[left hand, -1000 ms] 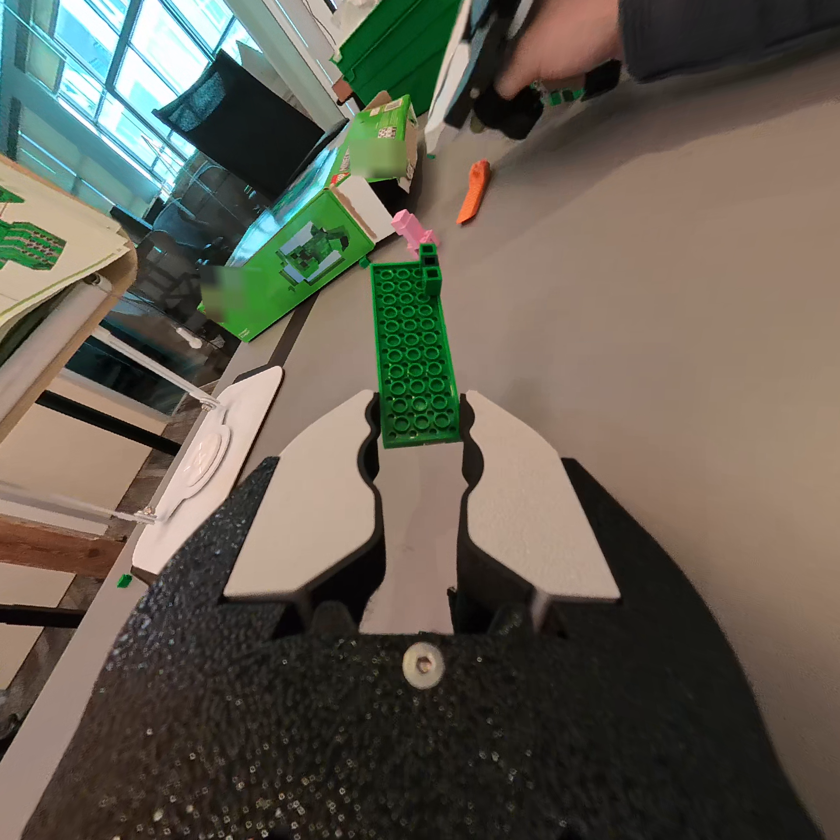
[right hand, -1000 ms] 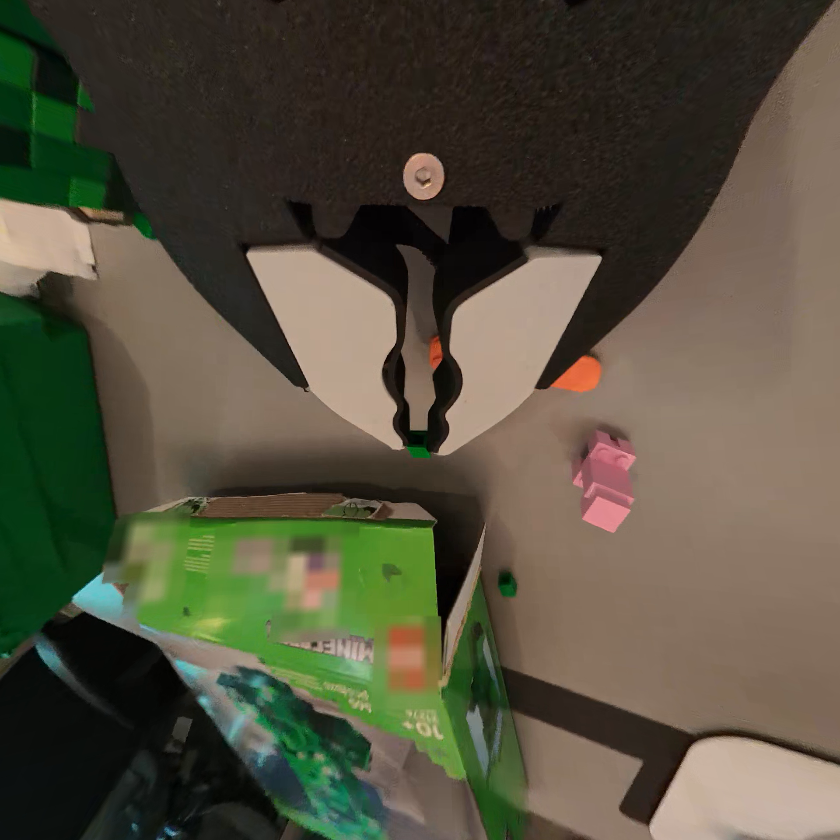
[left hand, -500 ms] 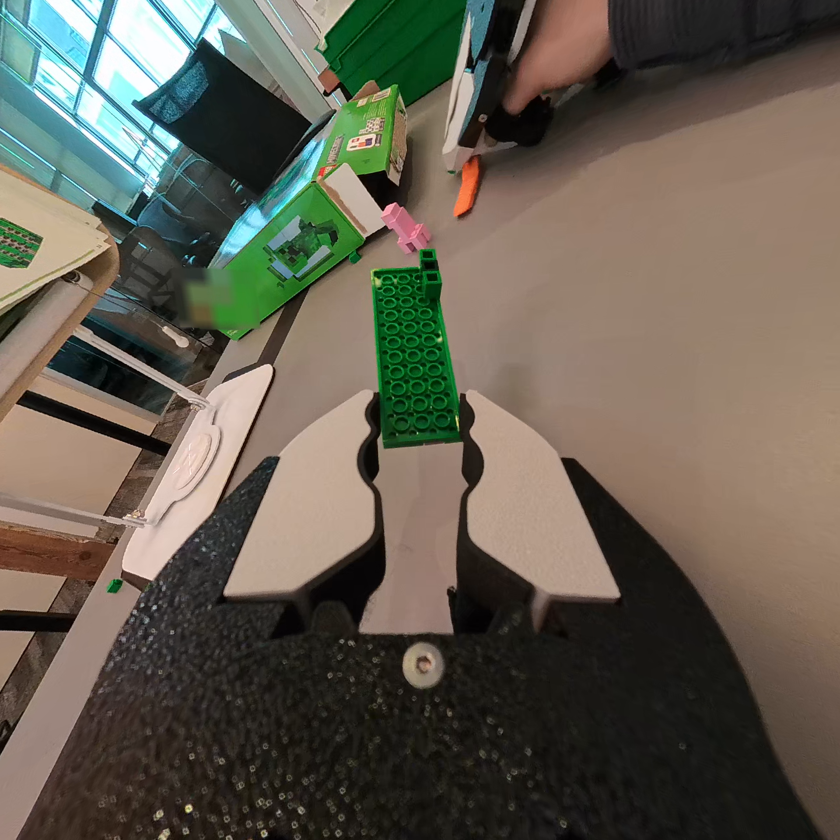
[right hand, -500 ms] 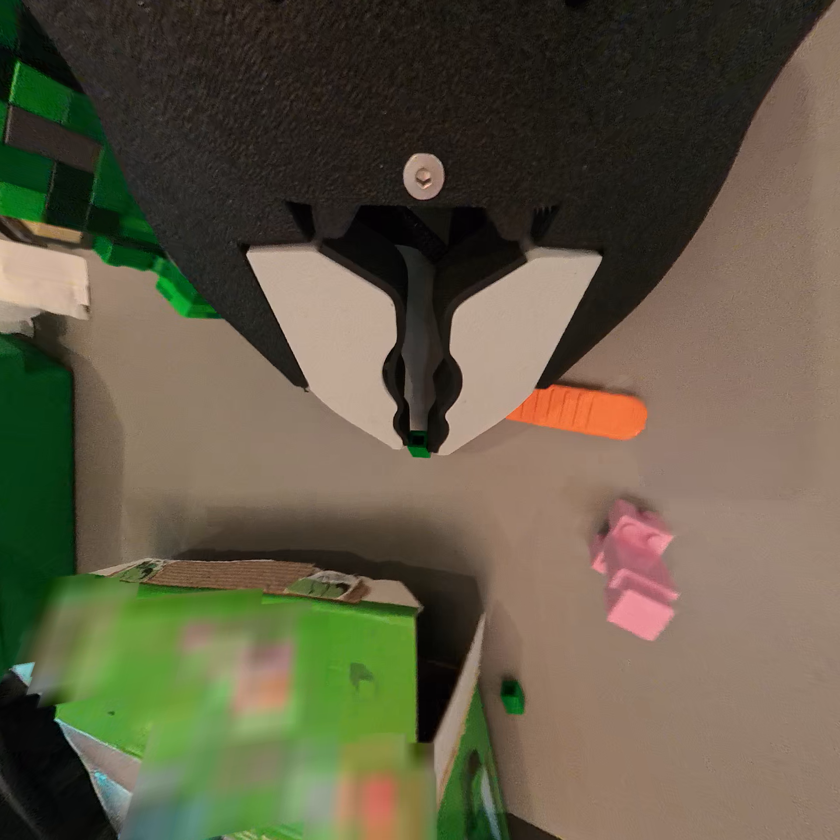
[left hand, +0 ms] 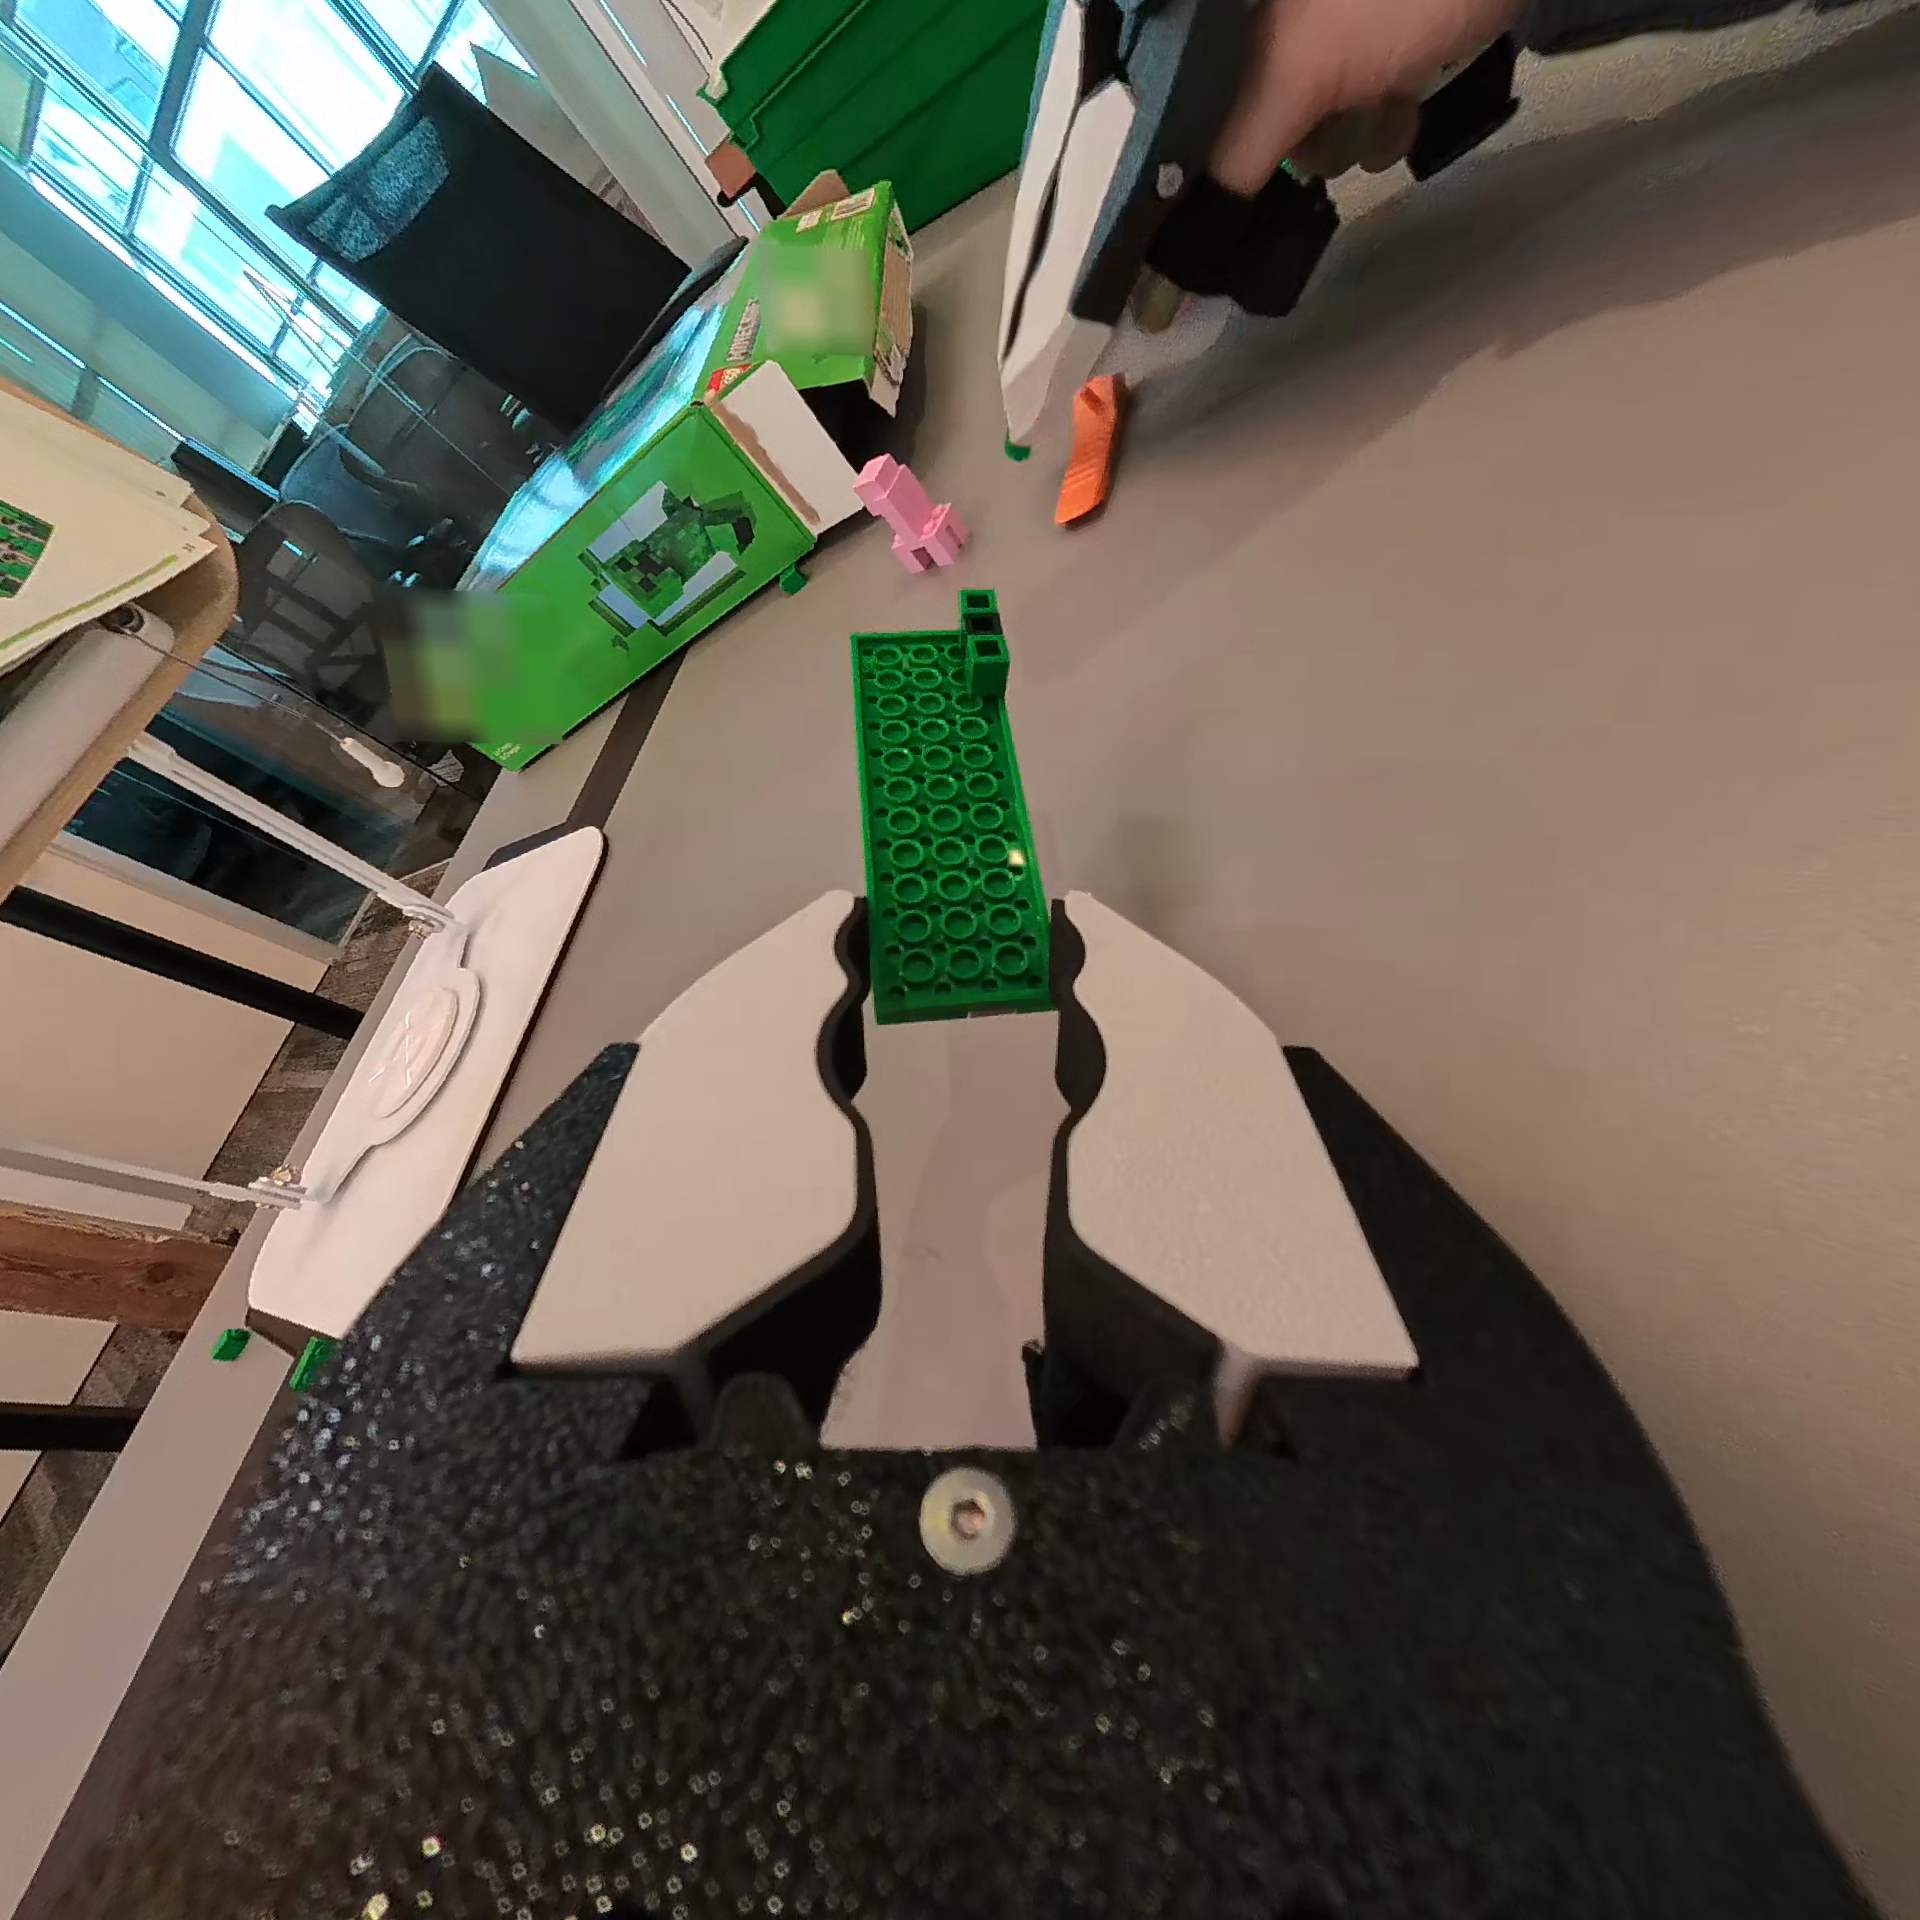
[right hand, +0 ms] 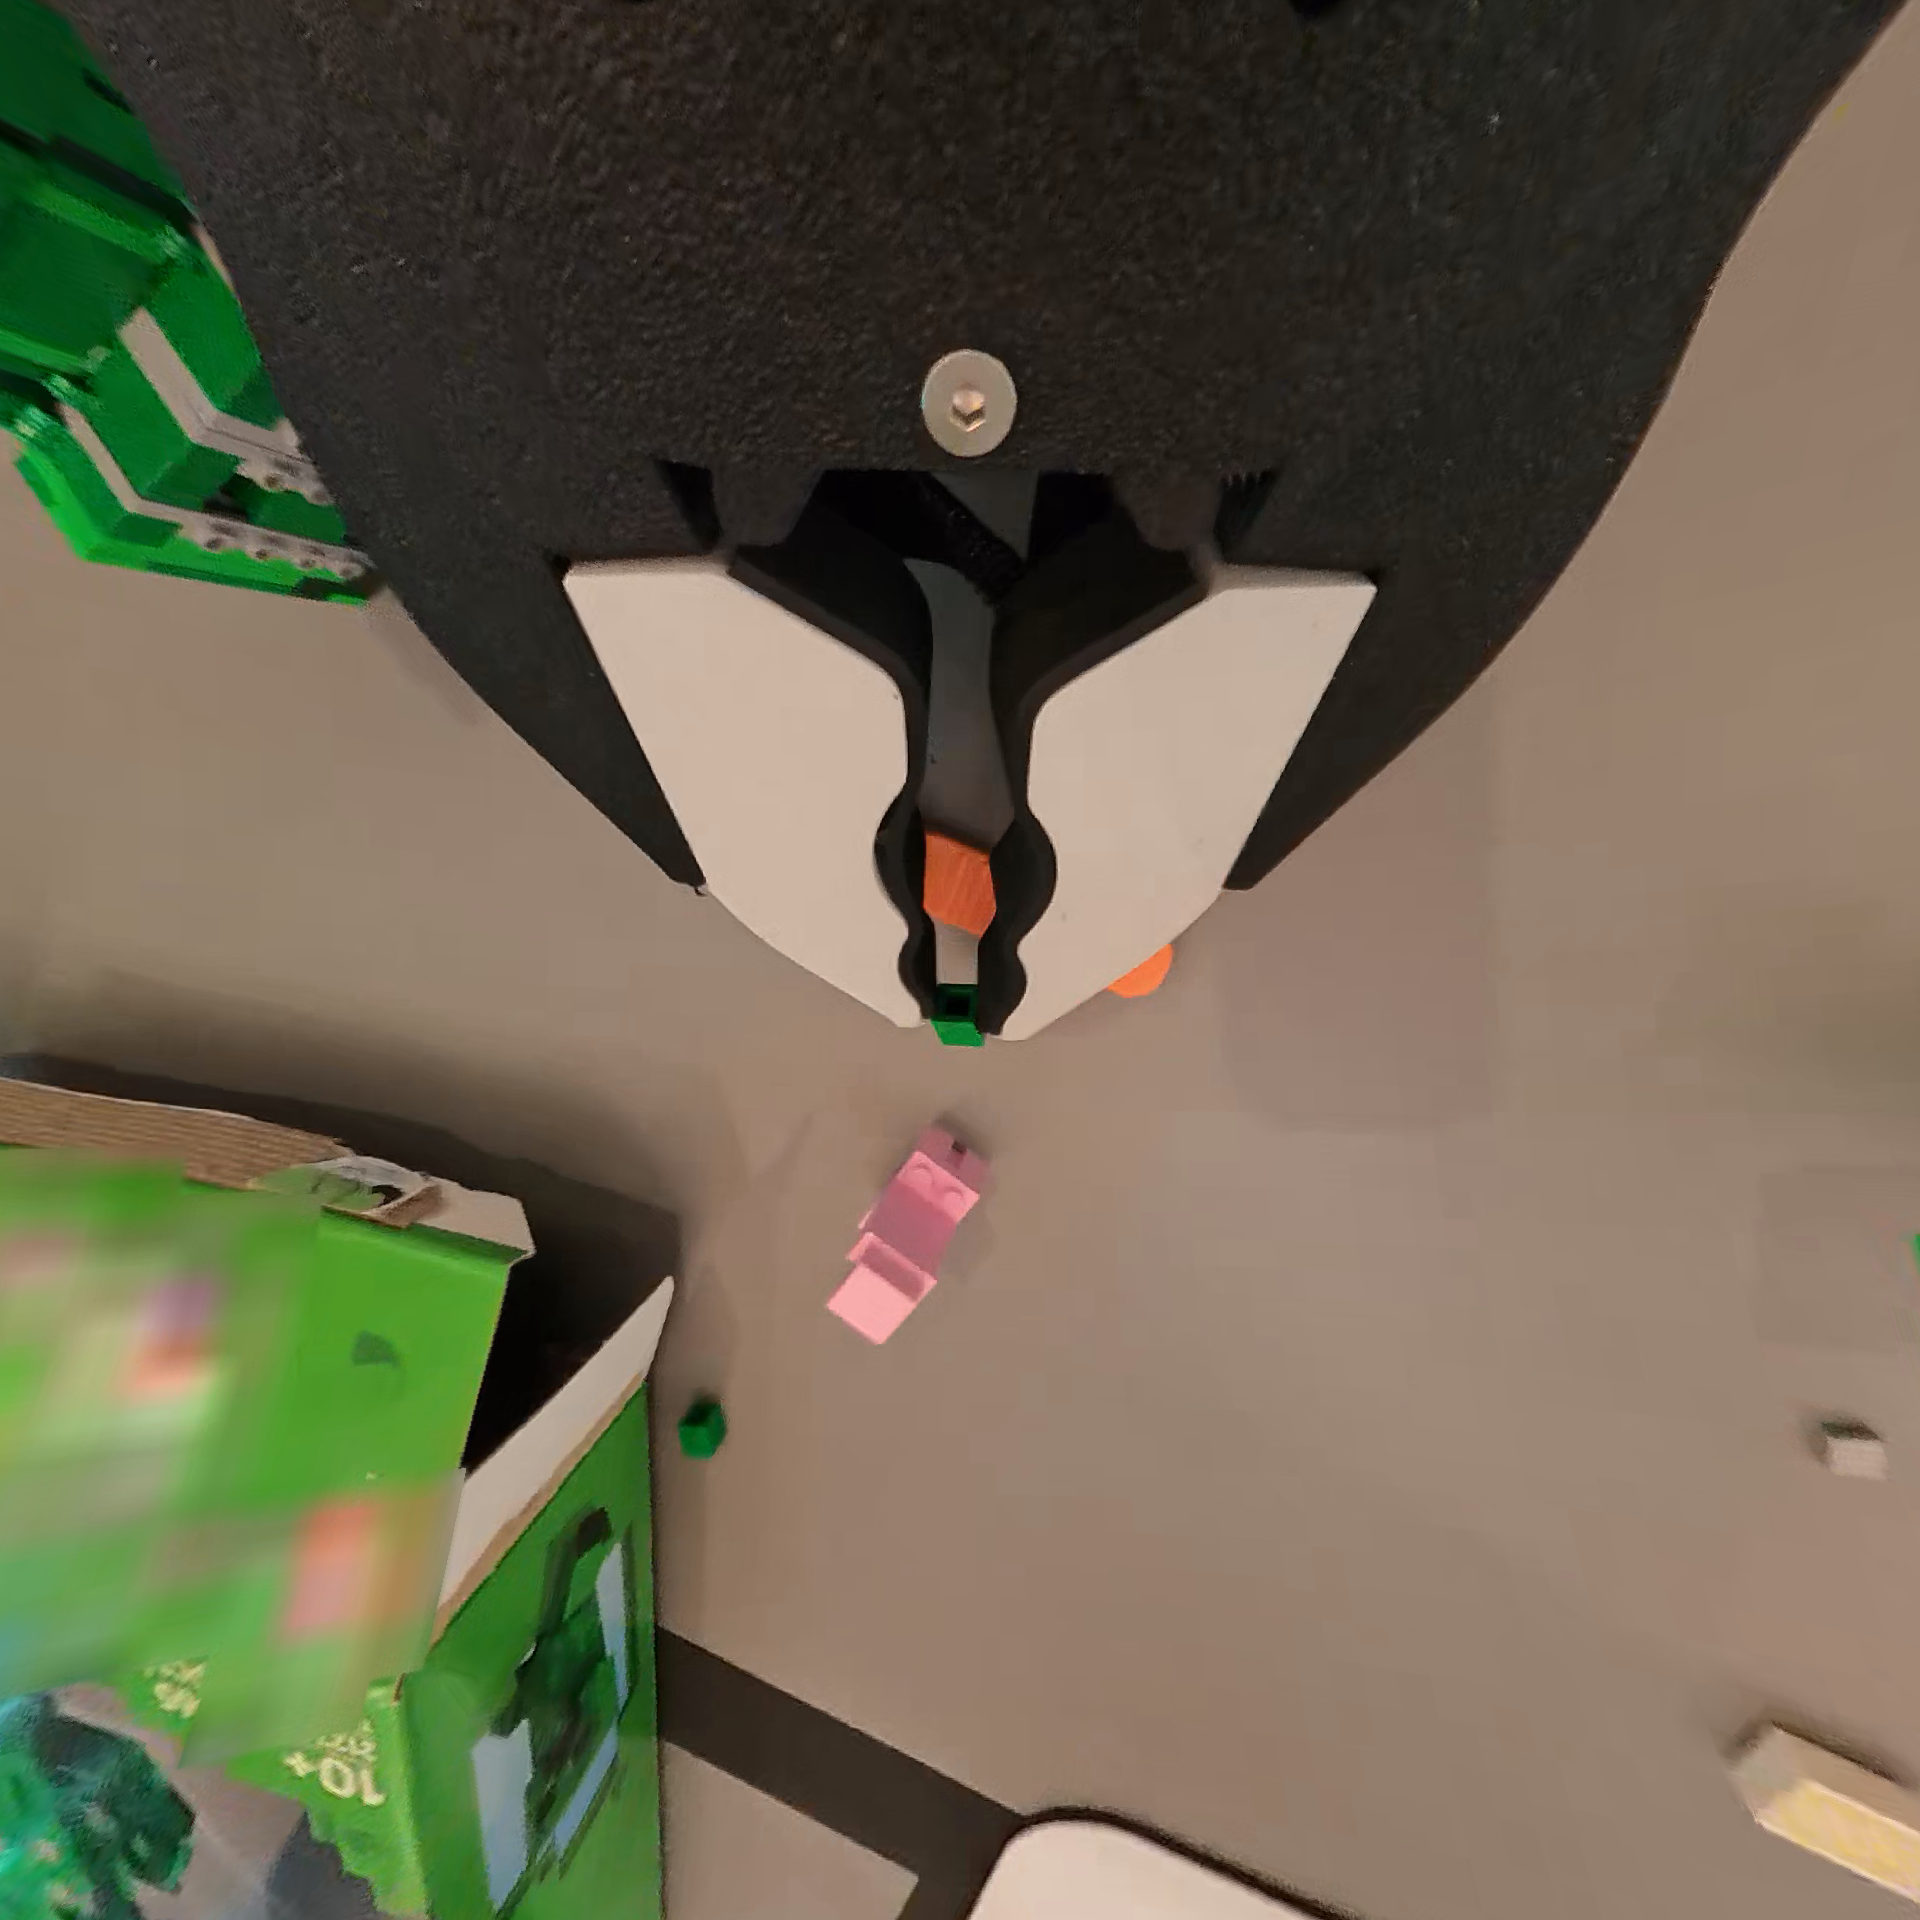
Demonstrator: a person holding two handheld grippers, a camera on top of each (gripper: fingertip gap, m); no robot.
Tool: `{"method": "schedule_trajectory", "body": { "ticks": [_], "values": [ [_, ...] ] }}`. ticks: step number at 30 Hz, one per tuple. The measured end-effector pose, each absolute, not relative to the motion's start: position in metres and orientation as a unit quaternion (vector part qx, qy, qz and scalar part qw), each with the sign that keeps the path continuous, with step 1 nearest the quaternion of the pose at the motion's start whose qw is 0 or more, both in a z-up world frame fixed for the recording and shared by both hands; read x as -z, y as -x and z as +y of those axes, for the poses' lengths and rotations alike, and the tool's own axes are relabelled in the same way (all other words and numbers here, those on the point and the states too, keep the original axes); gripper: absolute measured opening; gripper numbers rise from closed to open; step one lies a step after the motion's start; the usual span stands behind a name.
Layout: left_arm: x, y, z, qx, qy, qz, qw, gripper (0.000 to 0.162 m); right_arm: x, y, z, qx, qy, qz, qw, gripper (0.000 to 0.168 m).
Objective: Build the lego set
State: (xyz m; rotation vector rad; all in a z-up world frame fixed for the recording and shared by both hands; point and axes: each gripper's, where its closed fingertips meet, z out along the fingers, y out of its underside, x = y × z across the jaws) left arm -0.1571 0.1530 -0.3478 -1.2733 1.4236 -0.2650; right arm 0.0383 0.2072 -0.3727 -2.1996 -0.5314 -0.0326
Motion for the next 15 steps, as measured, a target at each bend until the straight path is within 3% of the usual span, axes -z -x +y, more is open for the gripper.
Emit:
{"method": "schedule_trajectory", "body": {
  "ticks": [8,15],
  "values": [
    [0.347,0.157,0.154,0.117,0.545,0.604,0.570,0.032,0.387,-0.033,0.193,0.009,0.896,-0.238,0.374,0.007],
    [0.347,0.158,0.154,0.121,0.548,0.601,0.569,0.032,0.373,-0.014,0.184,-0.034,0.882,-0.239,0.405,0.007]
  ]
}}
